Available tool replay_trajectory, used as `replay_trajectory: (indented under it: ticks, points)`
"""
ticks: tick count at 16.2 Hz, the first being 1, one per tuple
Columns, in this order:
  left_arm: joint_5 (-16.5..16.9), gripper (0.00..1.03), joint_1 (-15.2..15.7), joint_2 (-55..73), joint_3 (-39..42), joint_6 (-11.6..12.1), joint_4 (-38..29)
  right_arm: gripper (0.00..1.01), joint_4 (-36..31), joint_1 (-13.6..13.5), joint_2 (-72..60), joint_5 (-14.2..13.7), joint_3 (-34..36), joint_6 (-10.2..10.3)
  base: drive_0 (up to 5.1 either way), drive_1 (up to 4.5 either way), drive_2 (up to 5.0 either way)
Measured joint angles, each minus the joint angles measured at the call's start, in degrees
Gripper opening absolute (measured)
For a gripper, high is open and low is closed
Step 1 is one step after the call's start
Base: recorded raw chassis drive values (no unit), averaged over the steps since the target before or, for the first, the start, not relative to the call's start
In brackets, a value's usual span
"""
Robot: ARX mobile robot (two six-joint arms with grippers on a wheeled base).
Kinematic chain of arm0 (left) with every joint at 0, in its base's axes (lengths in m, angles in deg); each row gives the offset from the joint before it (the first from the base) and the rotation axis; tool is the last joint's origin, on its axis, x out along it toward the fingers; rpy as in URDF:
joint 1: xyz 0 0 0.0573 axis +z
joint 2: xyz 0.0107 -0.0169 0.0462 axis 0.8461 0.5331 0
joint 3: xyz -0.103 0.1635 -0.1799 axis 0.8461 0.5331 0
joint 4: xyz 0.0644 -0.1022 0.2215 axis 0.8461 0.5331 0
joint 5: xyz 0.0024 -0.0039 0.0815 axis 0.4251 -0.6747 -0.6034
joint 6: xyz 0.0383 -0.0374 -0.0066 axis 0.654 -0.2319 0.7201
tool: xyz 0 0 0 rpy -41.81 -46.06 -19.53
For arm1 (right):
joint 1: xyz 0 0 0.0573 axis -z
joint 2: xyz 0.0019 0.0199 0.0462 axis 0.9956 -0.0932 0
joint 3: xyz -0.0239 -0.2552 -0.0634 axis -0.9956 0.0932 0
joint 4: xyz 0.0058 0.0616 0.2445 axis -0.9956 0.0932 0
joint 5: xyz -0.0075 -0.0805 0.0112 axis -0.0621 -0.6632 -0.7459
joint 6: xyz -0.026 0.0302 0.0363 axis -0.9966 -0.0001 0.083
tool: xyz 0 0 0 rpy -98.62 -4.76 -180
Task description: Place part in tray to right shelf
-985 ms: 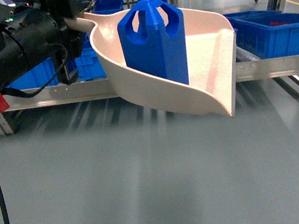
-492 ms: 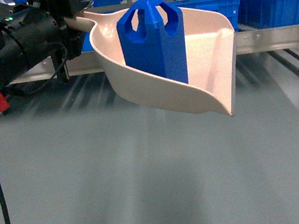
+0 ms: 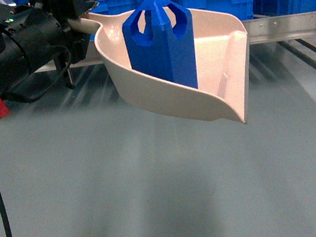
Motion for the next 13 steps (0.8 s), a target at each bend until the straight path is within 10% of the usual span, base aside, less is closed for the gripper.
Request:
replay_trajectory:
  ticks: [13]
  points:
    - [0.2,0.12,-0.4,0.0,0.0,0.0,0.0,0.98,0.0,0.0,0.0,0.0,0.0,0.0,1.6,3.04,-4.4]
